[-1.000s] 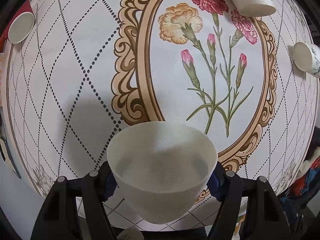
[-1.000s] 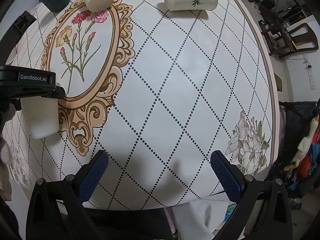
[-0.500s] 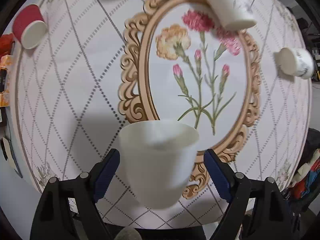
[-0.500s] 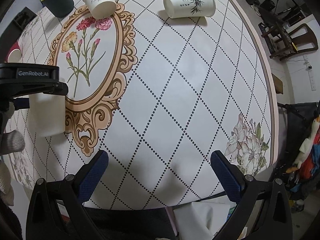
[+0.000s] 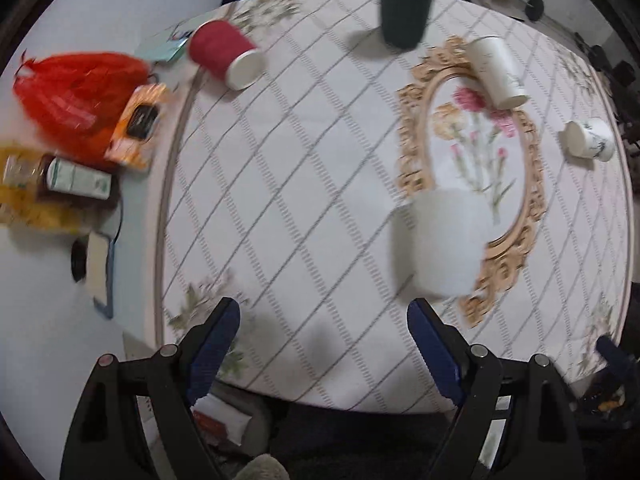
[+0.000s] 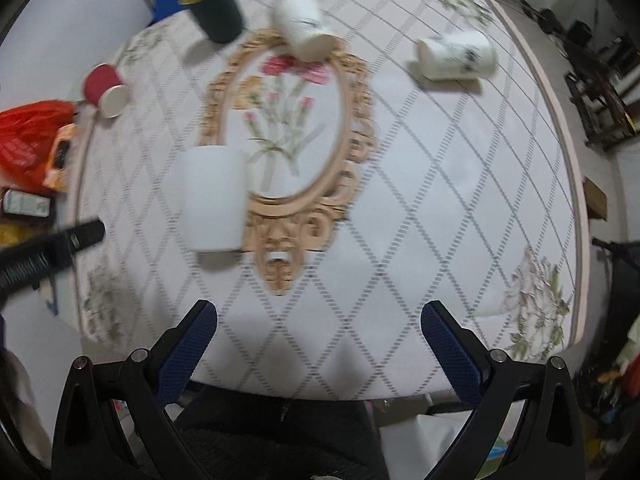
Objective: Flip cup upside down
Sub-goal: 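Rotate the right tool to turn the white cup rim-down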
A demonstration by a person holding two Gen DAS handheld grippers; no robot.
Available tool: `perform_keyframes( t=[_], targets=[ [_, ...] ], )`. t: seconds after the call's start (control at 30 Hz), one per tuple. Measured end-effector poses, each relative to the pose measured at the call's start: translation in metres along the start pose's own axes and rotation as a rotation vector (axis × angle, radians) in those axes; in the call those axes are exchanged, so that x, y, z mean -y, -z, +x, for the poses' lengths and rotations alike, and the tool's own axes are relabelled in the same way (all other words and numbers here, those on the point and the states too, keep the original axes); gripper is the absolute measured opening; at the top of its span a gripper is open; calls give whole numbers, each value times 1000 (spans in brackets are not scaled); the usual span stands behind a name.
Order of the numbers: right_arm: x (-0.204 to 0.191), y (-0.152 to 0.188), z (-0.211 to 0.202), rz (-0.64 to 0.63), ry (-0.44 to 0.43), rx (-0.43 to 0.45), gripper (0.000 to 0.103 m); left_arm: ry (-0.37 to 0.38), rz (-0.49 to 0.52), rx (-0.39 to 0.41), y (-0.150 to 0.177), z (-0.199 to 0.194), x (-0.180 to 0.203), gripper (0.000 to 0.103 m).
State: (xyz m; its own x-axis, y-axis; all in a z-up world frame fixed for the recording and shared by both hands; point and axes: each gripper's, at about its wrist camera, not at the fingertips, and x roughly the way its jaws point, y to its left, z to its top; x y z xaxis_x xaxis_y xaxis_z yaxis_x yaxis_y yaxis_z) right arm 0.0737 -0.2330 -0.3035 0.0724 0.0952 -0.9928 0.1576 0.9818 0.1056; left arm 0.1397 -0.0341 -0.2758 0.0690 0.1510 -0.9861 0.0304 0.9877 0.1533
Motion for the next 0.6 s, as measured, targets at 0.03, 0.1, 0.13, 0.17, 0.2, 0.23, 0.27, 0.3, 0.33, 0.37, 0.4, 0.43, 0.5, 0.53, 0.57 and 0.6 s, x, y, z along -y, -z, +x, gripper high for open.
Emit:
perform_keyframes(
  t=[0.03,0.1,0.13,0.17,0.2,0.23,0.27,0.3,0.33,0.37,0.4,0.43,0.5,0.53,0.57,0.6],
  targets=[
    [-8,0,-2,-16,-5,1,103,1,-17,-9,11,3,-5,85],
    [-23,-2,-3,-40,-11,-1,103,-3,-35,-19,12,18,-25,85],
    [-29,-3,-3,-52,-9,-4,103,-4,-45,-25,11,21,-31,85],
    [-34,-5,-1,-60,-2,-7,103,3,-58,-37,14,22,-38,85],
    [-40,-8,1,-72,7,-11,103,7,-68,-46,19,25,-43,85],
    [-47,-11,3,-87,26,-19,103,6,-76,-51,26,28,-46,85],
    [-50,-14,6,-96,38,-28,103,7,-83,-56,35,33,-48,85],
    [-57,-17,8,-112,53,-39,103,11,-88,-62,41,35,-55,86],
    [-62,-20,11,-133,69,-48,103,21,-97,-73,48,40,-57,85],
    [-68,-23,14,-161,96,-59,103,40,-107,-83,55,43,-59,85],
    [-73,-27,17,-189,116,-72,103,50,-112,-88,62,45,-59,85],
    [-80,-30,19,-235,122,-109,103,57,-113,-90,60,47,-52,85],
    [-96,-34,24,-333,171,-137,103,61,-108,-94,63,54,-44,85],
    [-103,-36,26,-398,200,-138,103,58,-110,-99,61,56,-42,86],
    [-113,-36,27,-495,242,-131,103,55,-116,-110,50,58,-39,86],
    [-124,-34,28,-605,295,-118,103,53,-122,-121,43,68,-44,86]
  ],
)
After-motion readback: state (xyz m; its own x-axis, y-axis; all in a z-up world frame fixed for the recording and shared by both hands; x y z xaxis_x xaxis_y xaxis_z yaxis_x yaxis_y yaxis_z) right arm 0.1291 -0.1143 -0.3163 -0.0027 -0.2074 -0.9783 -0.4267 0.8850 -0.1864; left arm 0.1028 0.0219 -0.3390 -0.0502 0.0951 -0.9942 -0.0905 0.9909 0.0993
